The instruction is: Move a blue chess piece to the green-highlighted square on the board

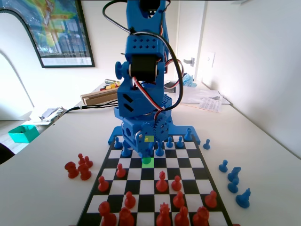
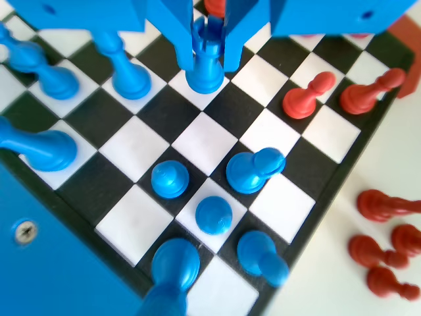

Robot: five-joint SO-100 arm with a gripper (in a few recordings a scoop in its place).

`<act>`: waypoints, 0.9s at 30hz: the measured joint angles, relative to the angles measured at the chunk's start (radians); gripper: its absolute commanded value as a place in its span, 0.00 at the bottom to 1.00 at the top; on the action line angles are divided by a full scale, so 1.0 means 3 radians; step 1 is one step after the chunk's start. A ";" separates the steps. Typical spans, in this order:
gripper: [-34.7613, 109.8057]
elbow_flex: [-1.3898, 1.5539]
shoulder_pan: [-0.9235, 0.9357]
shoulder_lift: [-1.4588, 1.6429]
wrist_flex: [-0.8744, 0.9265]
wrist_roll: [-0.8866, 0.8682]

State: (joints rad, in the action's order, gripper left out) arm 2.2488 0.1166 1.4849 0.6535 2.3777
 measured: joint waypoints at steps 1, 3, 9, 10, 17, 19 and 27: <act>0.25 0.0000 -0.0015 0.0000 -0.0026 0.0000; 0.25 0.0000 -0.0031 0.0000 0.0005 0.0000; 0.25 0.0005 -0.0092 -0.0051 -0.0102 -0.0061; 0.25 0.0000 -0.0102 -0.0056 -0.0133 -0.0061; 0.25 0.0082 -0.0092 -0.0061 -0.0174 -0.0061; 0.25 0.0087 -0.0092 -0.0061 -0.0174 -0.0061; 0.25 0.0133 -0.0092 -0.0061 -0.0230 -0.0061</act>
State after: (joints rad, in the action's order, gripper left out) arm 2.2887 0.0890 1.4665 0.5844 2.3593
